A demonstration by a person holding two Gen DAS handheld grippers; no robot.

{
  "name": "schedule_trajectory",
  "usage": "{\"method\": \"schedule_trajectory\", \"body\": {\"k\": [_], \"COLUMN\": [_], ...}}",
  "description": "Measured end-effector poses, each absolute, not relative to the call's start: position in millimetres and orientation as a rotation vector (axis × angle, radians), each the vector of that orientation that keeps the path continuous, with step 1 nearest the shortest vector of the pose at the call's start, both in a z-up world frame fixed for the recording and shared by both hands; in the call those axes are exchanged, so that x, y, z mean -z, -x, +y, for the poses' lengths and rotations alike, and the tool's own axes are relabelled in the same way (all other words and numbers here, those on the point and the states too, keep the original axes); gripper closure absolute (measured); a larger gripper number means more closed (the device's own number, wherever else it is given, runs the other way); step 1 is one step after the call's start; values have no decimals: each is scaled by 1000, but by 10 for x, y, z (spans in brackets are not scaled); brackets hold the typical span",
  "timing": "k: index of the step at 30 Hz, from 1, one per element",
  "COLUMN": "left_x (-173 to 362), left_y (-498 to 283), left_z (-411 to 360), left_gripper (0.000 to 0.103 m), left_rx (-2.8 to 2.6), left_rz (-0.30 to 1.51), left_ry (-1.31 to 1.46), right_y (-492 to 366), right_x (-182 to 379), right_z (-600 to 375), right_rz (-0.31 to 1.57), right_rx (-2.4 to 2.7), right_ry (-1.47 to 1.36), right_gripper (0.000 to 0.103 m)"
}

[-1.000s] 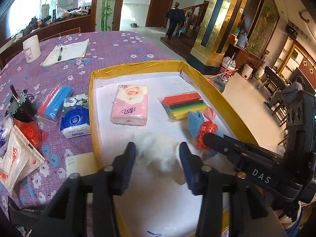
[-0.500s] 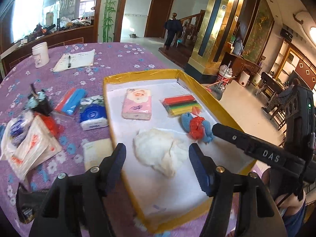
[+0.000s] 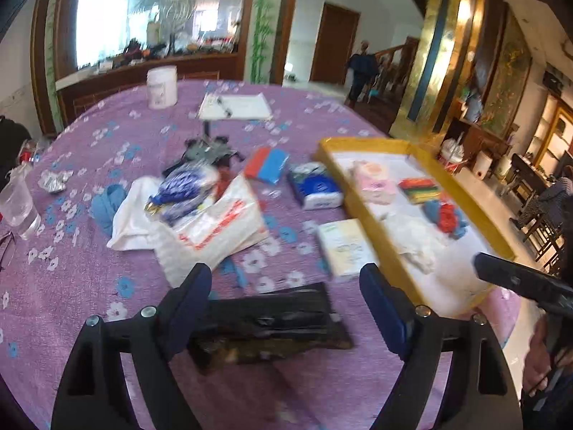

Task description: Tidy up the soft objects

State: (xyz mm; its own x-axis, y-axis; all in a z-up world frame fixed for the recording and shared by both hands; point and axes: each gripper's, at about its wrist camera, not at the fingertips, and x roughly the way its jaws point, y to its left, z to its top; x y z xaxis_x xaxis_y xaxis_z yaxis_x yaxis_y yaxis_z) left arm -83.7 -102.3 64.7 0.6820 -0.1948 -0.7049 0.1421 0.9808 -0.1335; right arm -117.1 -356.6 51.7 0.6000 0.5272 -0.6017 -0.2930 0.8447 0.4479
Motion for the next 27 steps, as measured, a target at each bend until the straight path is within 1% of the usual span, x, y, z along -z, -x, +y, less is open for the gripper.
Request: {"method": "schedule_trajectory", "body": {"k": [2,5,11,15,20,24,25,26,27], "left_x": [-544,-465,-319,-363,-433,-341,-311,-292,-266], "left_y": [686,698,1128,1349,1094,820,779,762,751], "left_z": [-974,-966,-1041,-1086,-964,-994,-1029,-1047,-1059], "left_gripper": [19,19,19,19,19,19,24,43,57], "left_rx": [209,212,267,300,221,168,153,142,128], "left_rz": [874,911,935,910,907,939,945,946,950], "left_ry": [50,-8,-165,-218,-159,-127,-128,-129,-126], "right_y": [1206,1260,1292,1287,1302,1309,1298,1283,1268], "right_x": [-514,-525,-500,-479,-482,-550,-573,-603,-626], "right_z": [-3495,-3450,-3495,-3489,-3410,-3353,-3335,-3312,-3291], "right_rz": [802,801,809,812,819,817,818,817,817], "right_rx": [-498,-506,-508,-516,-533,-540,-541,-543,-545], "right_ry": [-304,-282,-279,-294,-282,-256,-249,-240,-232], "right_gripper": [51,51,50,50,50,50,50,50,50]}}
